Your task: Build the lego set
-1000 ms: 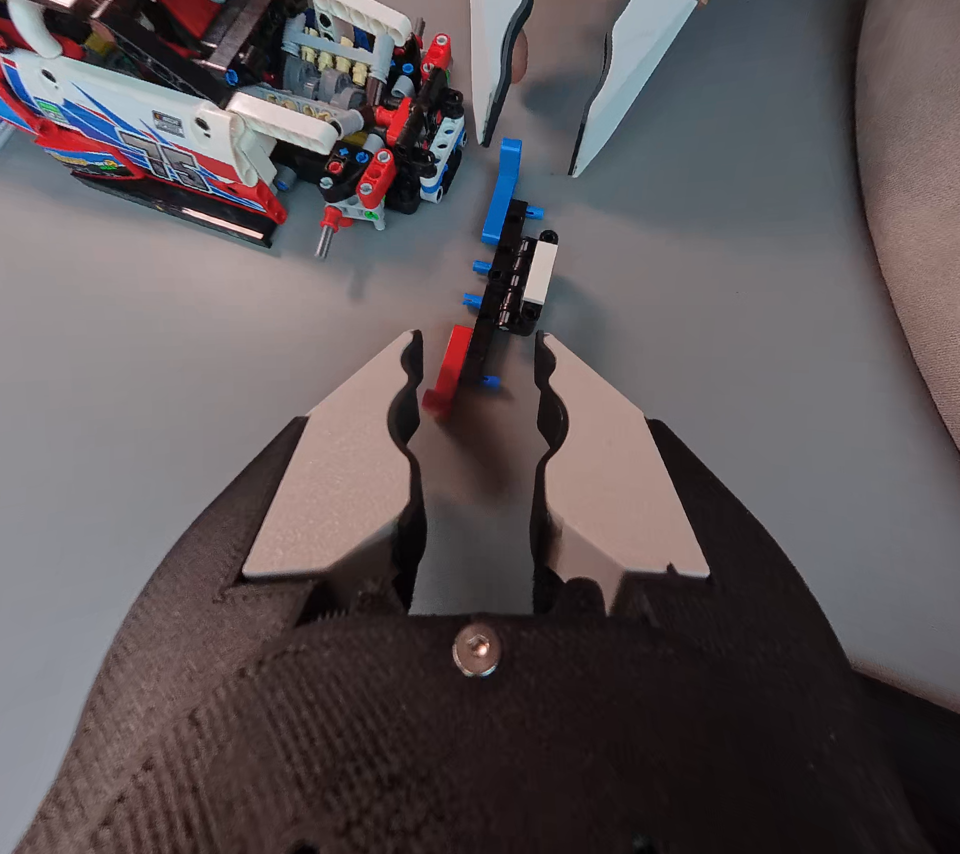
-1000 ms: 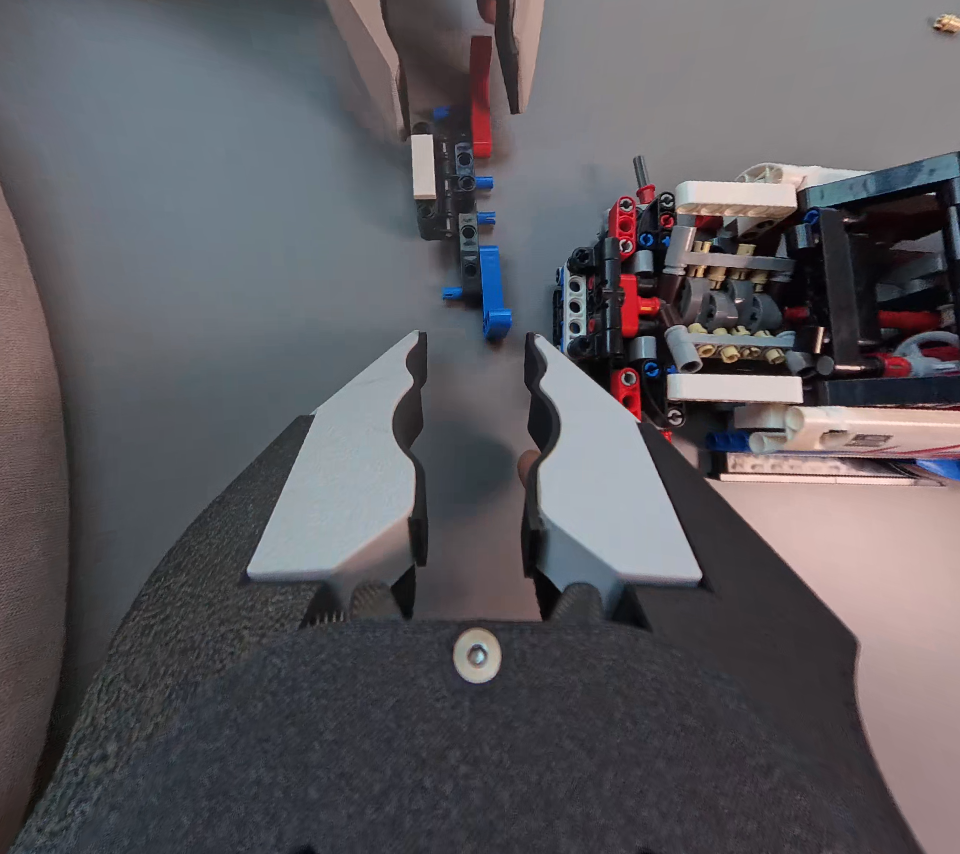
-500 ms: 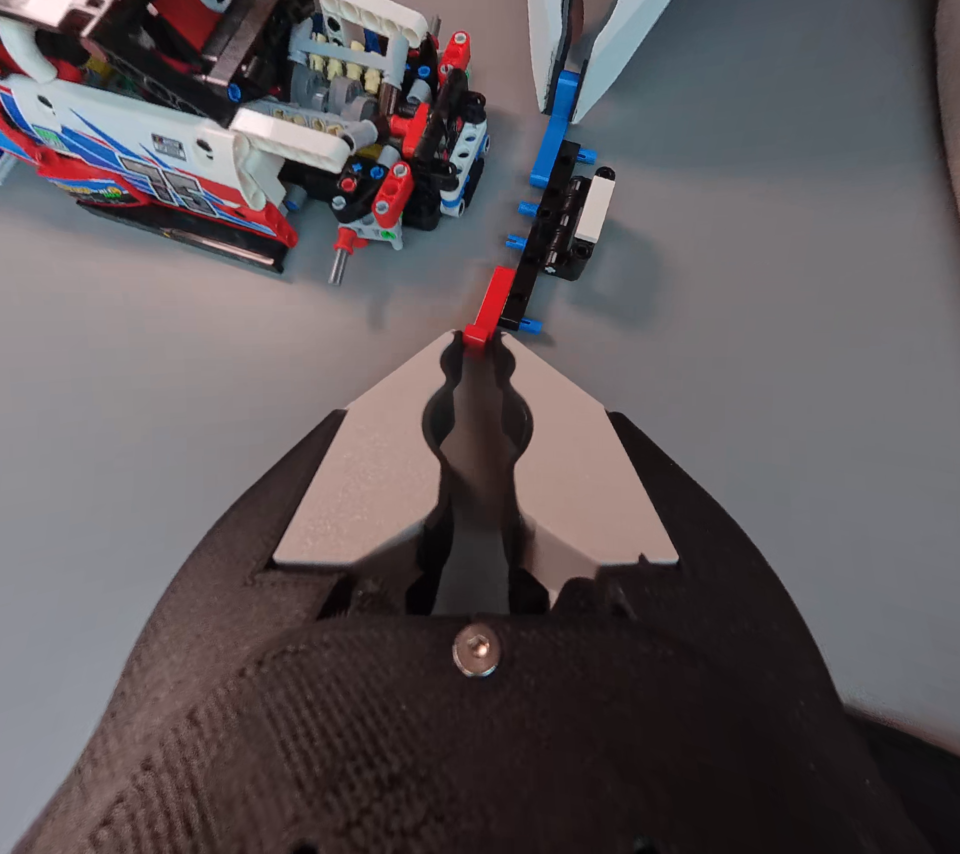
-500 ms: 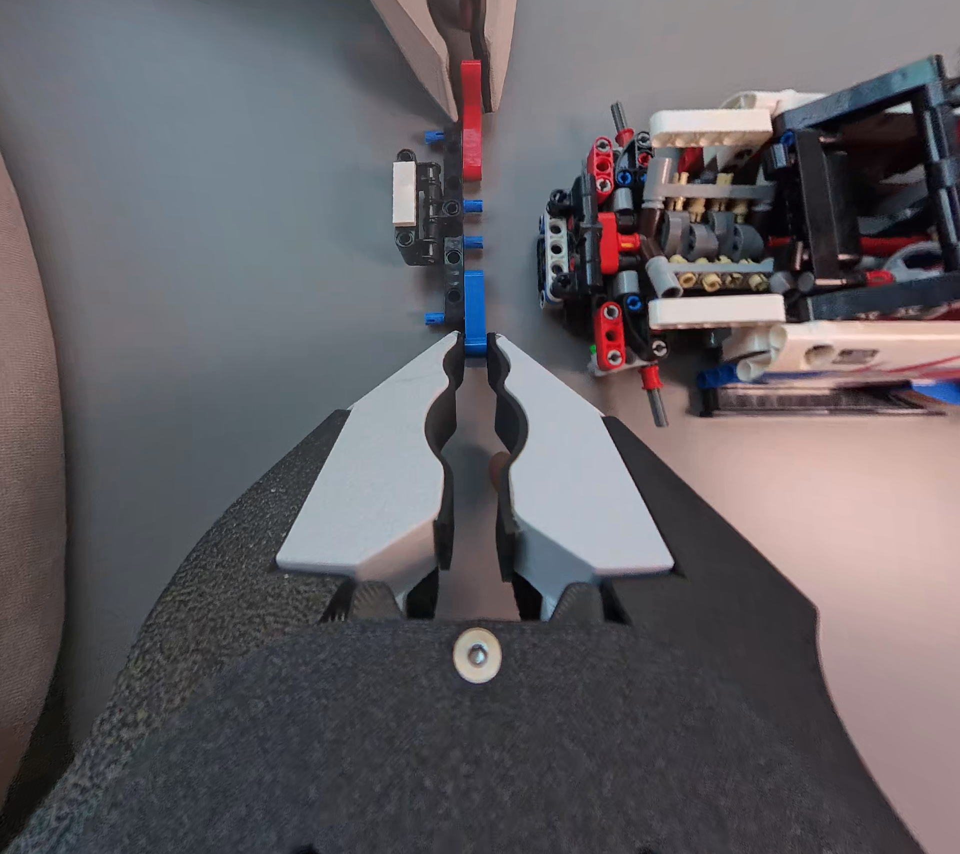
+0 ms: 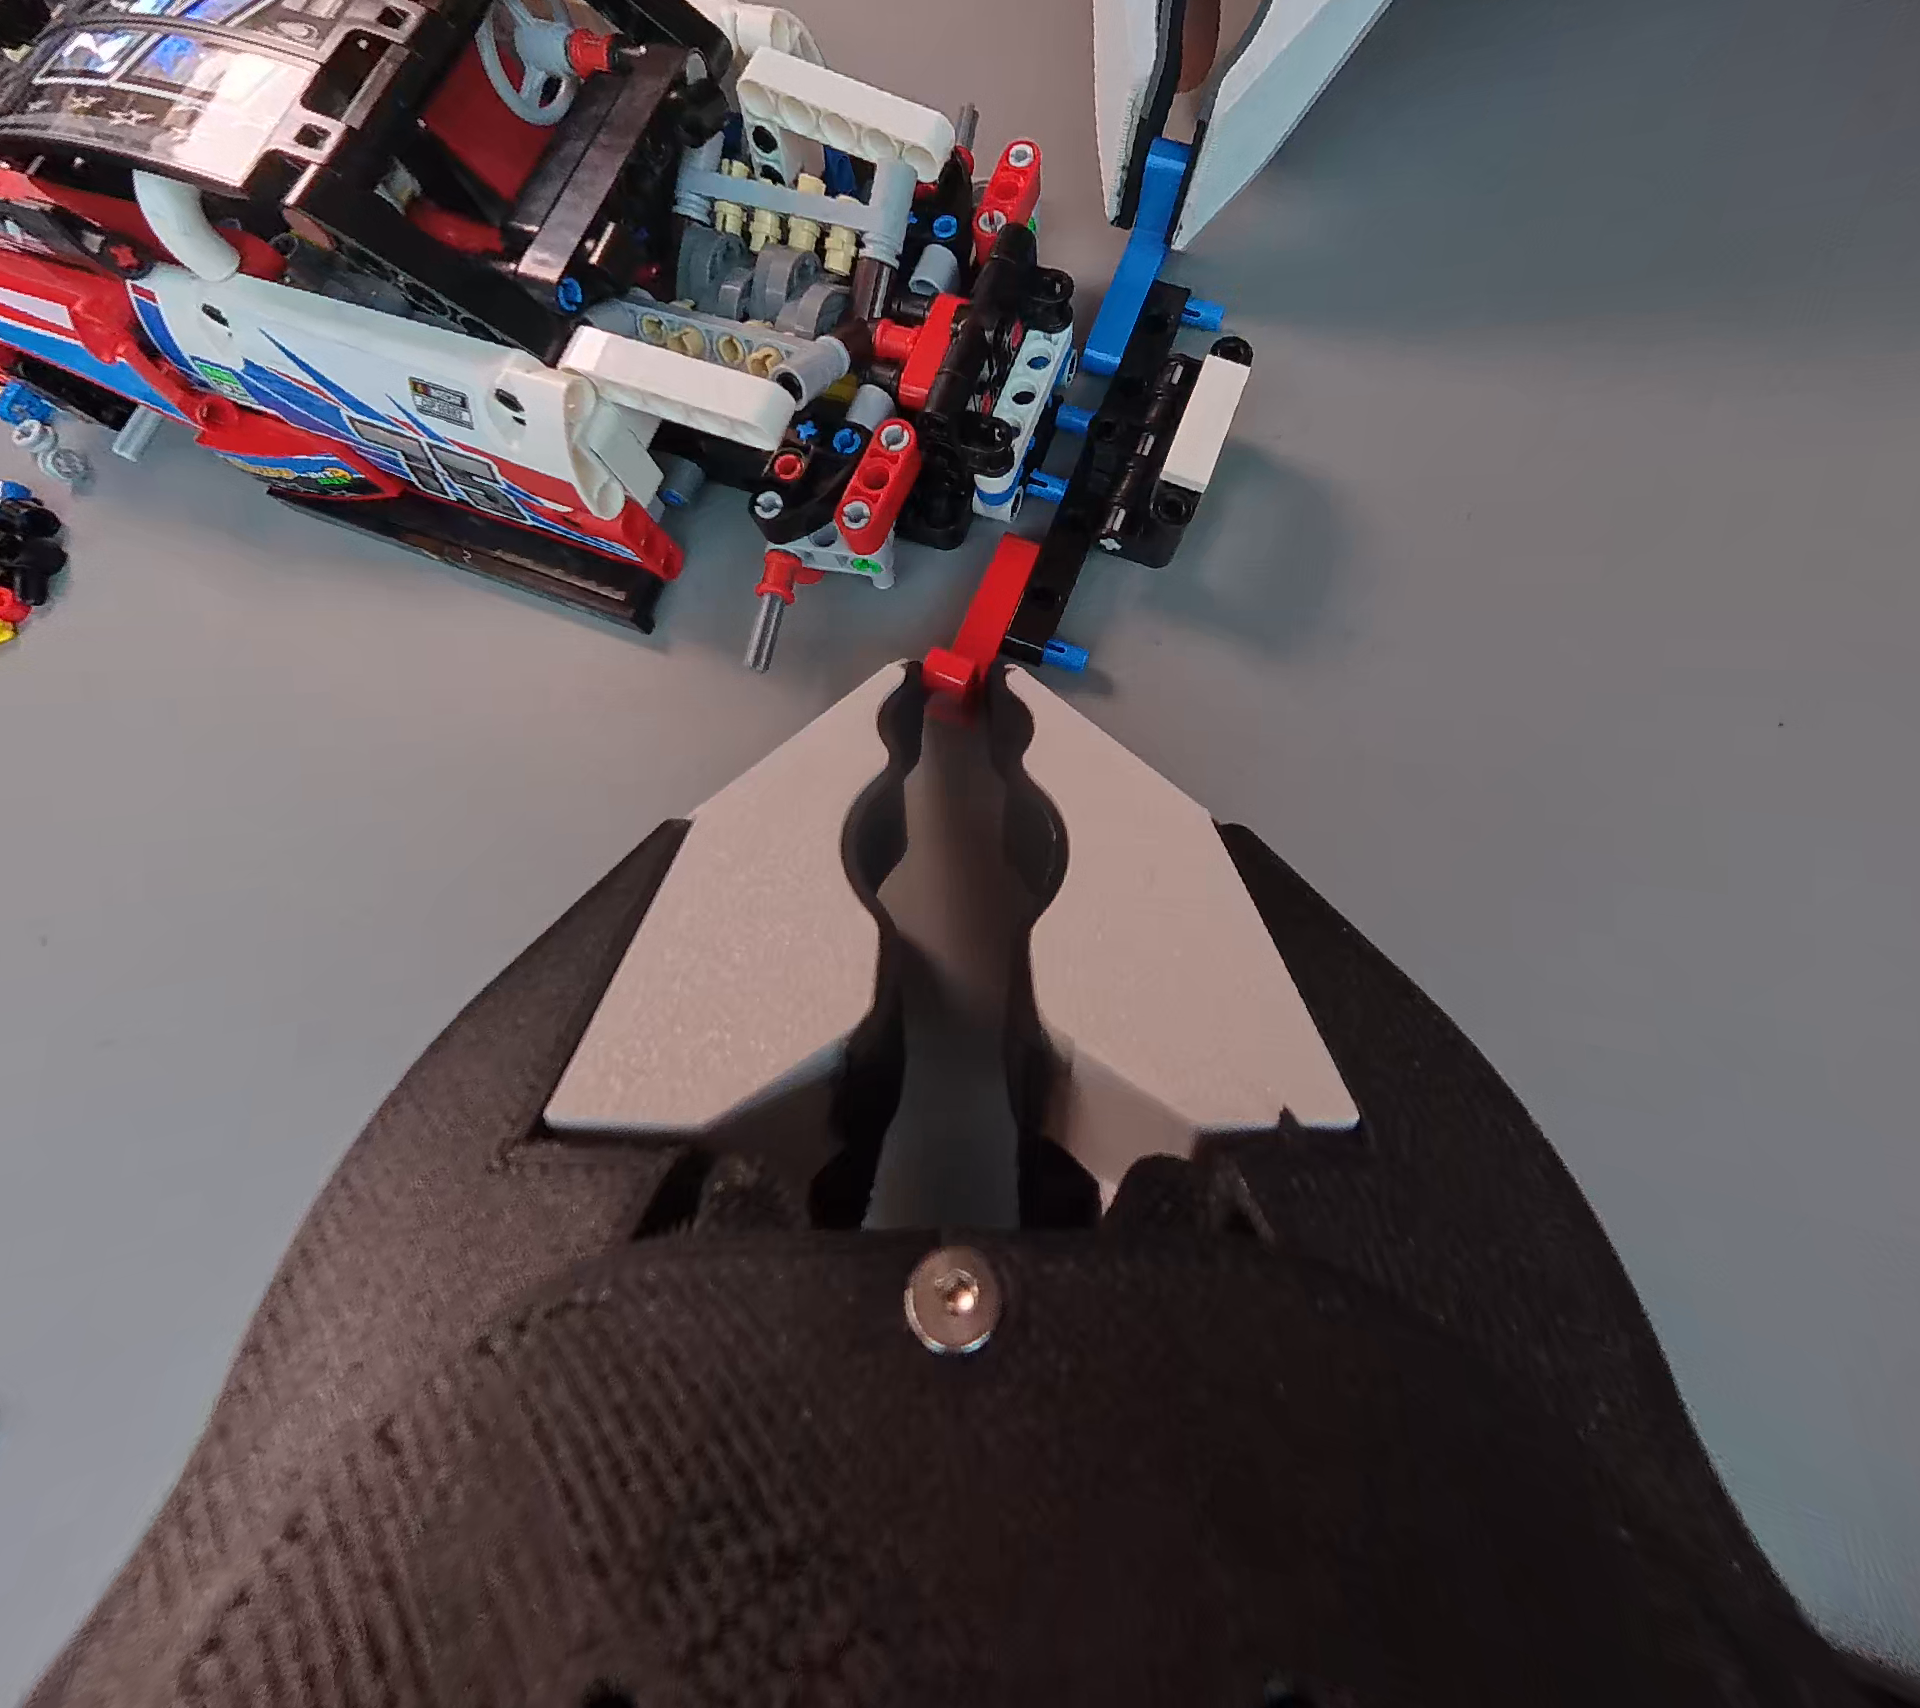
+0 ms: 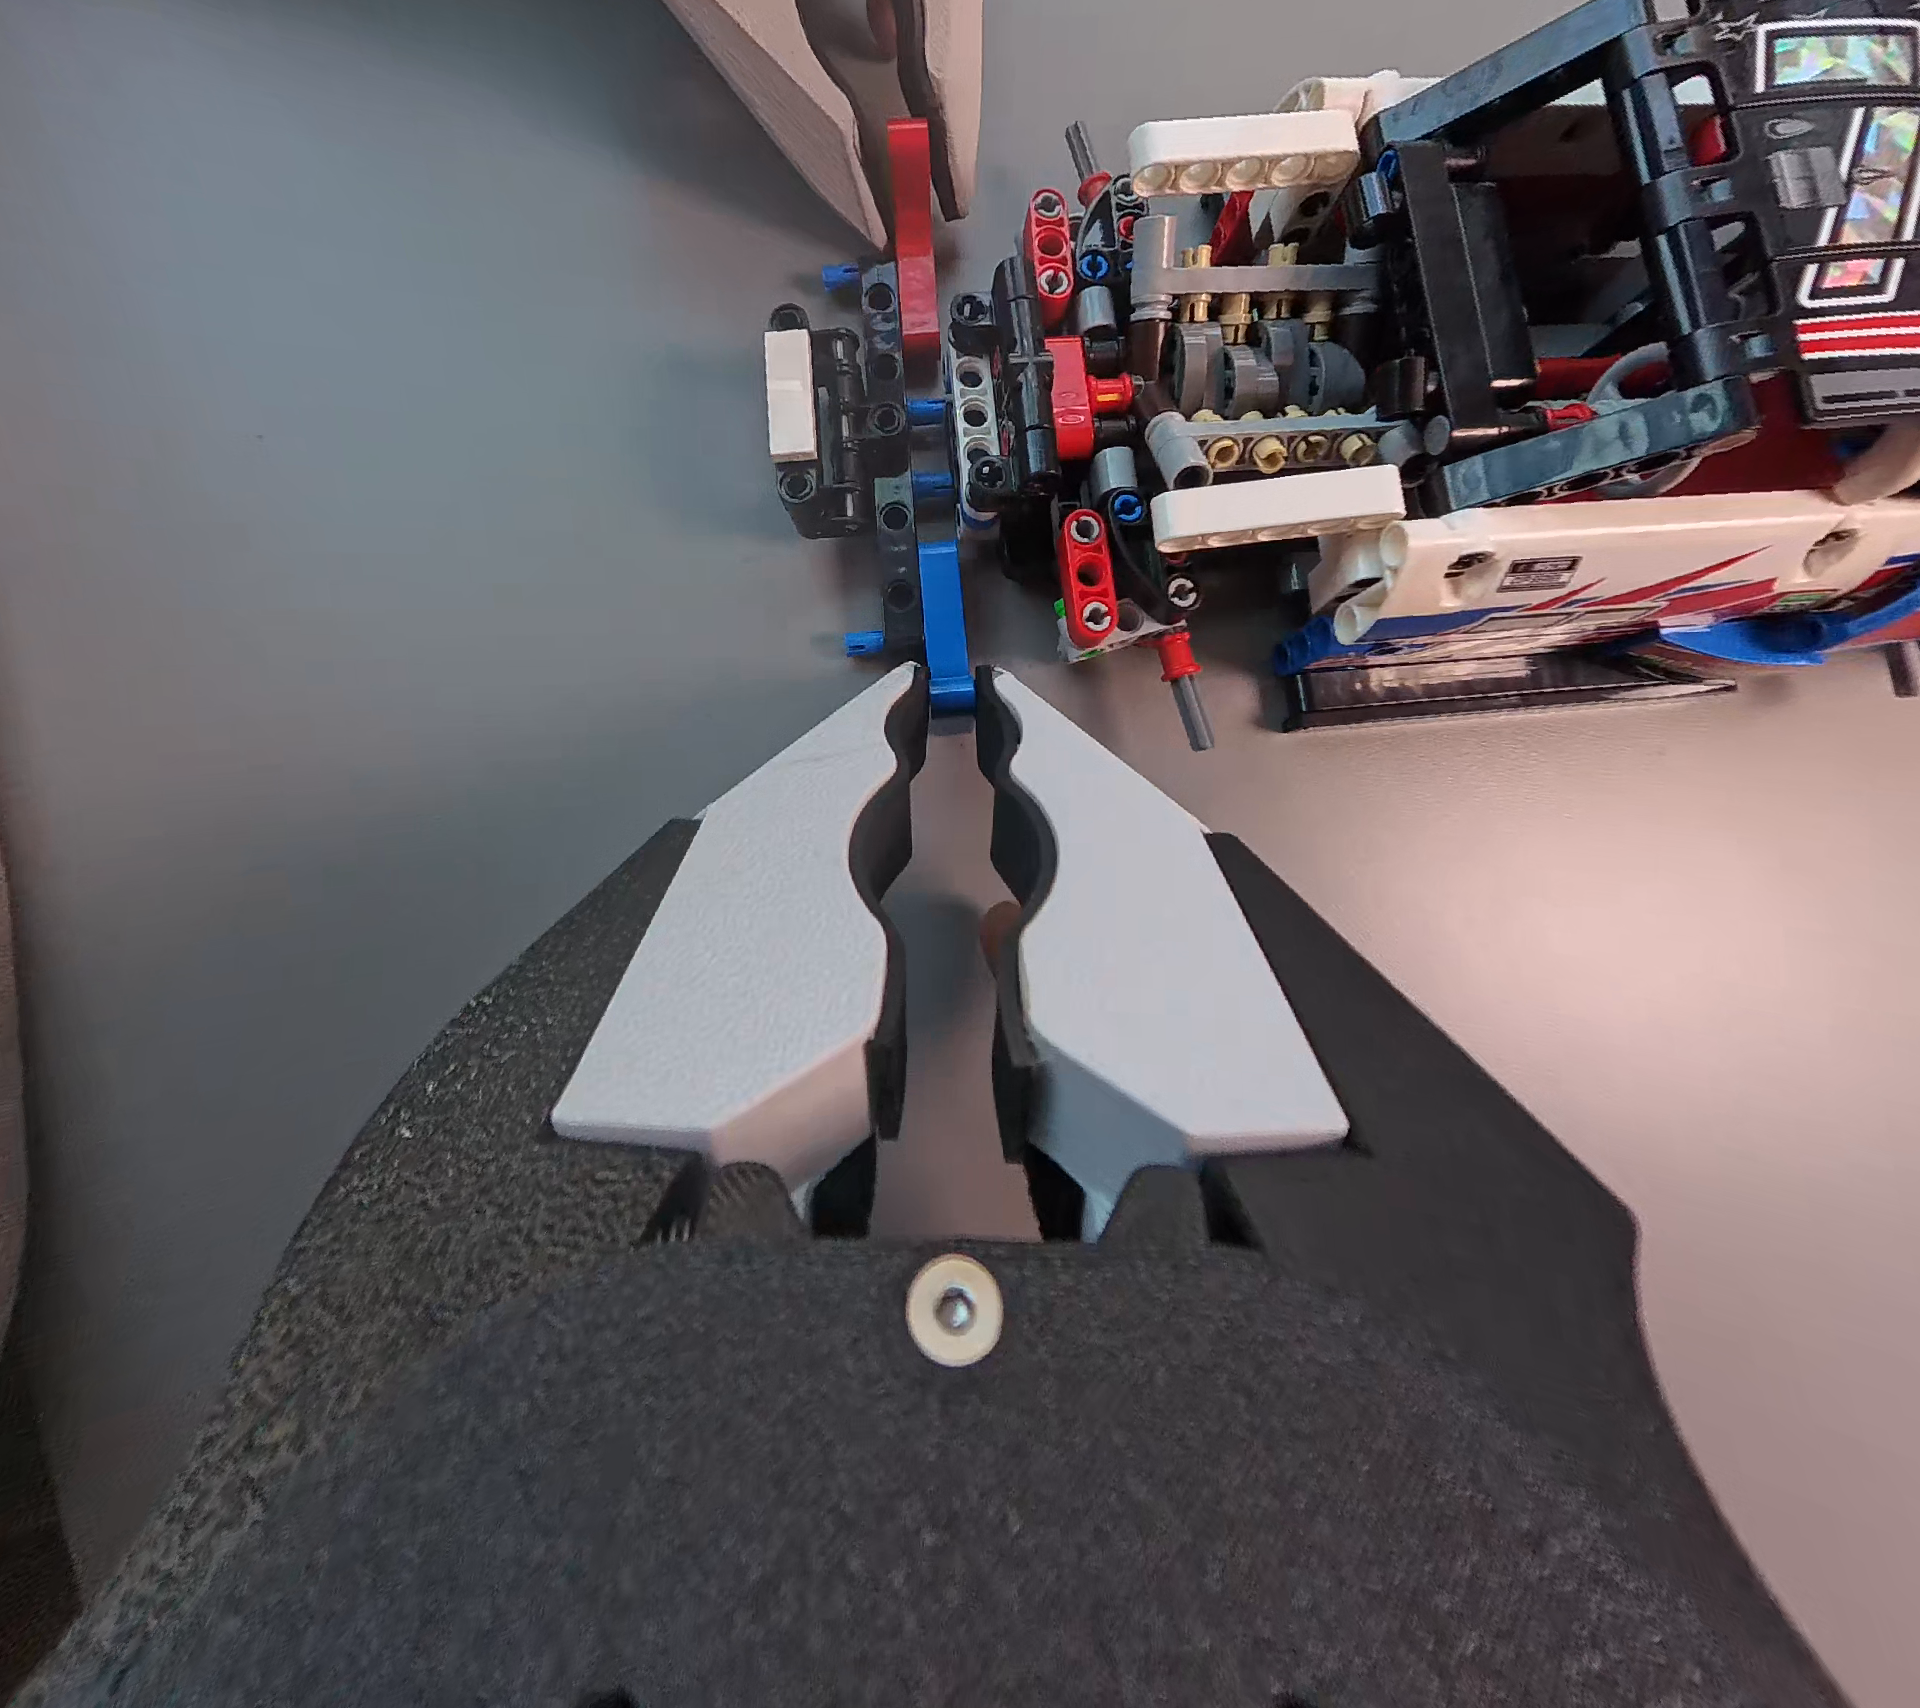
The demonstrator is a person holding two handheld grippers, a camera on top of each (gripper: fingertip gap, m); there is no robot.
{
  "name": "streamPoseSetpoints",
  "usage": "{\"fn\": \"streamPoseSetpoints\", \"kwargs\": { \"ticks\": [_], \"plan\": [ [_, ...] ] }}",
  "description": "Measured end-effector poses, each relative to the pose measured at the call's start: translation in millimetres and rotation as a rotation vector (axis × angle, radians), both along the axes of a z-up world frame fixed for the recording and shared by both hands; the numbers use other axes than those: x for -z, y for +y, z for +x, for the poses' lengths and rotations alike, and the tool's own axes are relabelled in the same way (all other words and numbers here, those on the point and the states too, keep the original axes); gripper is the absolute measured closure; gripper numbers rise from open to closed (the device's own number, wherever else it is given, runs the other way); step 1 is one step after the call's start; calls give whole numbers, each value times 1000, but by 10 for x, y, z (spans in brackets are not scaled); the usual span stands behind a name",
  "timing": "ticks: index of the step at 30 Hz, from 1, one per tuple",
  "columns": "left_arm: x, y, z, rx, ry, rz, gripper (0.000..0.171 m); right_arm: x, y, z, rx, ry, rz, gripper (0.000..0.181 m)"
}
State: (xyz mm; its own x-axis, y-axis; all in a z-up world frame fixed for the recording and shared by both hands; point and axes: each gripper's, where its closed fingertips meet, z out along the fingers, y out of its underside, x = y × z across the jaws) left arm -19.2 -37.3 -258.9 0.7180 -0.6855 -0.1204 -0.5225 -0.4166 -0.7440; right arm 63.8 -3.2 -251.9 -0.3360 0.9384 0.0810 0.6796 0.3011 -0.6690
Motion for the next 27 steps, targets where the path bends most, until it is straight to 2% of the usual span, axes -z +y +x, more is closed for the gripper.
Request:
{"fn": "streamPoseSetpoints", "kwargs": {
  "ticks": [18, 23, 27],
  "plan": [
    [-2, 20, 4, -8, 6, 1, 158, 6, 31, -21, 0, 4, -25, 174],
    [-16, 9, -5, -16, 3, 5, 146, -25, 55, -34, 15, 33, -8, 173],
    [-105, -32, -36, -20, 0, 33, 140, -175, 49, -12, 21, 80, -28, 164]
  ]
}}
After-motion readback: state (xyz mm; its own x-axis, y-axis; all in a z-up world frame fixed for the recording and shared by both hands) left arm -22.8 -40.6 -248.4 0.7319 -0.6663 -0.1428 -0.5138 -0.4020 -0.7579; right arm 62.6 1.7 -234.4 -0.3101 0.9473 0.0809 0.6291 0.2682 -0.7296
